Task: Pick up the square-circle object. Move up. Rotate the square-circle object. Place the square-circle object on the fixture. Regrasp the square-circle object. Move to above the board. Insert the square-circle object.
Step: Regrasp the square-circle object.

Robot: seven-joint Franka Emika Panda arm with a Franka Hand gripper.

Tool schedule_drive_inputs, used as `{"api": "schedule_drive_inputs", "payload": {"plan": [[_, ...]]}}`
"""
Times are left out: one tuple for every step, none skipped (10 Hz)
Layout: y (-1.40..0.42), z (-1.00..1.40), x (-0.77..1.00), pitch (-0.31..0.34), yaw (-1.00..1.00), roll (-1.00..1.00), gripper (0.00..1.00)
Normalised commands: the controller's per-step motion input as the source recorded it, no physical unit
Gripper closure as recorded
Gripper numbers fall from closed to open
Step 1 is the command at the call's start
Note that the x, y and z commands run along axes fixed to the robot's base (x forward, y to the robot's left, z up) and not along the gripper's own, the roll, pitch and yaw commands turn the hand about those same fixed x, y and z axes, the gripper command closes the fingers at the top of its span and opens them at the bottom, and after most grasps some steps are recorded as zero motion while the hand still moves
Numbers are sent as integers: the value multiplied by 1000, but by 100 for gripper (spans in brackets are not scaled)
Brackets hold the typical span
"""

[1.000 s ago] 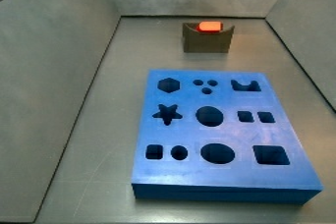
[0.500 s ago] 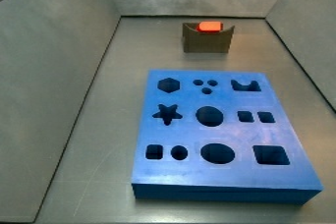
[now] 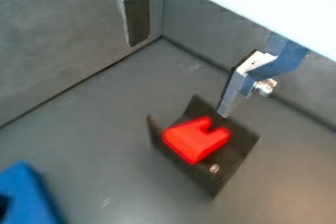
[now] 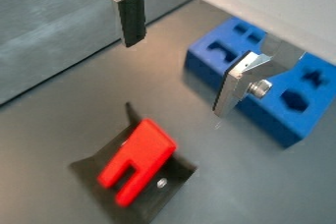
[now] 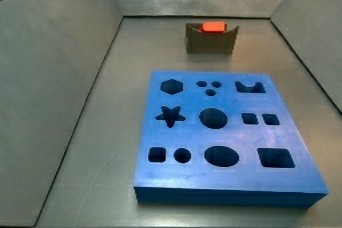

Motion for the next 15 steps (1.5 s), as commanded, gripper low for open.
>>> {"api": "schedule_drive_inputs", "payload": {"plan": [[-16, 10, -19, 19, 37, 1000, 0], [-17, 13, -13, 22, 39, 1000, 0], [-20, 10, 3, 27, 41, 1000, 0], [-21, 0, 17, 33, 43, 1000, 0], [-25, -8, 35, 43, 48, 1000, 0], [-25, -4, 46, 54, 52, 1000, 0], [-31, -7, 62, 67, 57, 1000, 0], [-30, -13, 82, 90, 68, 1000, 0], [-33, -13, 94, 112, 79, 1000, 0], [-36, -16, 105, 135, 96, 1000, 0], [-40, -15, 103, 164, 128, 1000, 0], [-43, -20, 101, 180, 159, 957, 0], [-43, -16, 102, 159, 179, 713, 0], [-46, -17, 106, 134, 194, 530, 0], [-39, -14, 101, 103, 204, 312, 0]]}}
